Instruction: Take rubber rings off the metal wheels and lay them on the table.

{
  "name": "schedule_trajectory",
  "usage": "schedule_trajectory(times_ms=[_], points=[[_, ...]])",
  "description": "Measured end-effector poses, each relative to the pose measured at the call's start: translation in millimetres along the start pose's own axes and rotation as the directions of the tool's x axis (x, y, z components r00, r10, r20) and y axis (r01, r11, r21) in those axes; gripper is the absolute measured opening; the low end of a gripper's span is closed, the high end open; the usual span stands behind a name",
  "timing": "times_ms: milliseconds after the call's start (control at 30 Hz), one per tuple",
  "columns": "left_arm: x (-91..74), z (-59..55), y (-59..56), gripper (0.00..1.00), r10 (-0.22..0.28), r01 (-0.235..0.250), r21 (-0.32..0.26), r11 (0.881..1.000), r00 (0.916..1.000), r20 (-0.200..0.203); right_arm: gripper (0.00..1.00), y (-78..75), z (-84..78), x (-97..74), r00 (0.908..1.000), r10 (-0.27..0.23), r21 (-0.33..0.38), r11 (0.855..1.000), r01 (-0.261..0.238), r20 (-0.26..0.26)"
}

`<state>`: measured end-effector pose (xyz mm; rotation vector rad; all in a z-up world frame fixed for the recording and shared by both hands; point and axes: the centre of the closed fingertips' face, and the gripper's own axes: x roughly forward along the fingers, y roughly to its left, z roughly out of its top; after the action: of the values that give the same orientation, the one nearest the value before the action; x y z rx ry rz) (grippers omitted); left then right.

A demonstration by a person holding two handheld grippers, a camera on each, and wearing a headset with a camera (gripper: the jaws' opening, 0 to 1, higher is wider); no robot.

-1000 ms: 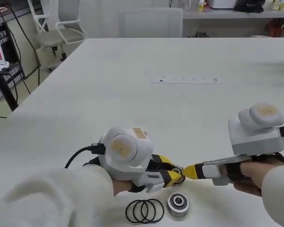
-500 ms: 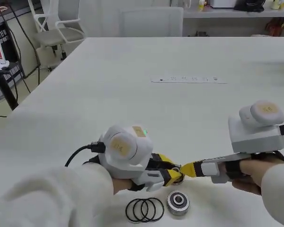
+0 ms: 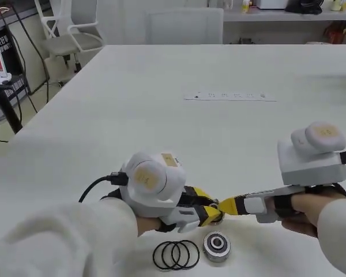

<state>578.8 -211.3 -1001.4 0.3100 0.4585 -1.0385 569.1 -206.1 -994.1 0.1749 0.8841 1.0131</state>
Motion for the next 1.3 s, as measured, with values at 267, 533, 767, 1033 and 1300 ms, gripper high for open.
schedule_trajectory(times_ms=[267,533,767,1033,1300], points=[[-0.8,-0.6,1.9,0.14,0.004,-0.004,-0.007,1.000,1.0000,0.001,0.00,10.5,4.6,0.2,0.9991,0.035,0.004,0.999,-0.035,0.022],[-0.9,-0.5,1.7,0.14,0.006,-0.006,-0.007,1.000,1.0000,0.002,0.00,8.9,3.6,0.0,0.9993,0.028,0.029,0.999,-0.029,0.025],[0.0,0.7,2.5,0.14,0.014,-0.014,-0.041,0.999,0.9999,-0.008,0.00,5.7,4.2,-0.8,0.9995,0.014,0.038,0.999,-0.015,0.028],[-2.2,0.3,1.2,0.15,0.000,-0.002,-0.024,1.000,0.9984,-0.056,0.00,4.0,5.8,-2.3,0.9993,0.003,0.047,0.999,-0.005,0.038],[-7.2,7.8,0.7,0.17,-0.009,0.010,0.015,1.000,0.9982,-0.059,0.00,2.3,8.7,-4.1,0.9988,-0.003,0.055,0.998,0.000,0.050]])
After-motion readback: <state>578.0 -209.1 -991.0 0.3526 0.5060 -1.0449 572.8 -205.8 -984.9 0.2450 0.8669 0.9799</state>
